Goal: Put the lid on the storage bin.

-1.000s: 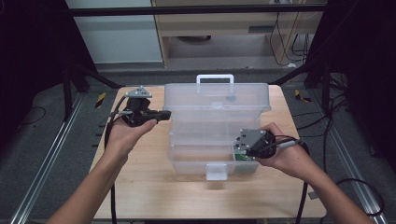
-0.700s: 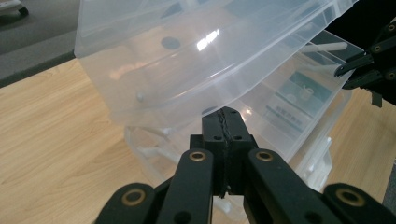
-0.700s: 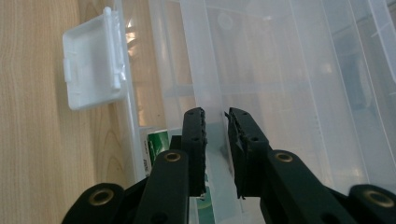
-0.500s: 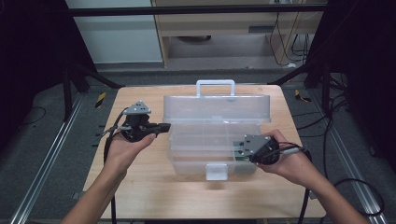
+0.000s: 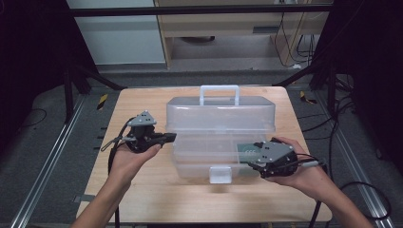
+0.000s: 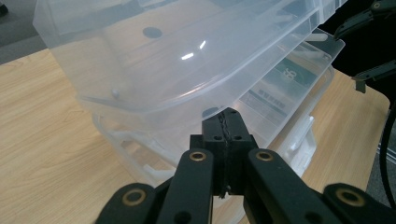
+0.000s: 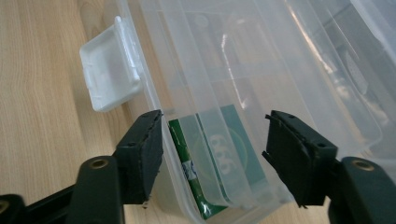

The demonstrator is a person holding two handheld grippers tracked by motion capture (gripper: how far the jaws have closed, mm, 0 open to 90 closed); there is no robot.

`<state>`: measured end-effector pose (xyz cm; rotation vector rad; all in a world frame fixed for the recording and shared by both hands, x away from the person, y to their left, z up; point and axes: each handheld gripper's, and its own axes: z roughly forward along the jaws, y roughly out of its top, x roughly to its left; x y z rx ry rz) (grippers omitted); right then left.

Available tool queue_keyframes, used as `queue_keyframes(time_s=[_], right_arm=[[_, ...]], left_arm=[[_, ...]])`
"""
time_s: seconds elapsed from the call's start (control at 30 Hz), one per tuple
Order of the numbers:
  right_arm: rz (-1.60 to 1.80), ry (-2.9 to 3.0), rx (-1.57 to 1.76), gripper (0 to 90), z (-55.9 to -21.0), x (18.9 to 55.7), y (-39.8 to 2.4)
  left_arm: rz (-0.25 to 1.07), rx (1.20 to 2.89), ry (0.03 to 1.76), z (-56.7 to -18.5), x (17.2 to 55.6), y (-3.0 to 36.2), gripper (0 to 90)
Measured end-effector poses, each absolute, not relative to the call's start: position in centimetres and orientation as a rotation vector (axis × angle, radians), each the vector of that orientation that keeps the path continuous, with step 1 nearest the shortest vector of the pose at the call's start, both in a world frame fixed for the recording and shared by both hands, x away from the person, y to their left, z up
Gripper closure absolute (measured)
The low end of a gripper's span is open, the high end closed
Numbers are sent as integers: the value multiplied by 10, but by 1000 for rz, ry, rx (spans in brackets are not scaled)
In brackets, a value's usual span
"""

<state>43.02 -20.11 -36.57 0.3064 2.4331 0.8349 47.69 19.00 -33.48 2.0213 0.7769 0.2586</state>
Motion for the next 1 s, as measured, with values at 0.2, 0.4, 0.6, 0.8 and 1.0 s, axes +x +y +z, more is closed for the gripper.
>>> queue_keyframes(time_s=[0.2,0.4,0.6,0.8,1.0], right_arm=[[864,2405,394,301,-366,422,-216],[865,2389,450,277,-368,415,-231],[868,2371,516,226,-369,411,-242],[868,2363,553,209,-372,409,-251],[871,2355,574,207,-373,408,-255]], left_arm=[[264,2015,778,-340,470,192,900],[262,2014,777,-344,467,193,900],[264,2019,773,-348,464,193,900],[279,2035,766,-352,460,193,900],[284,2026,777,-356,458,195,900]])
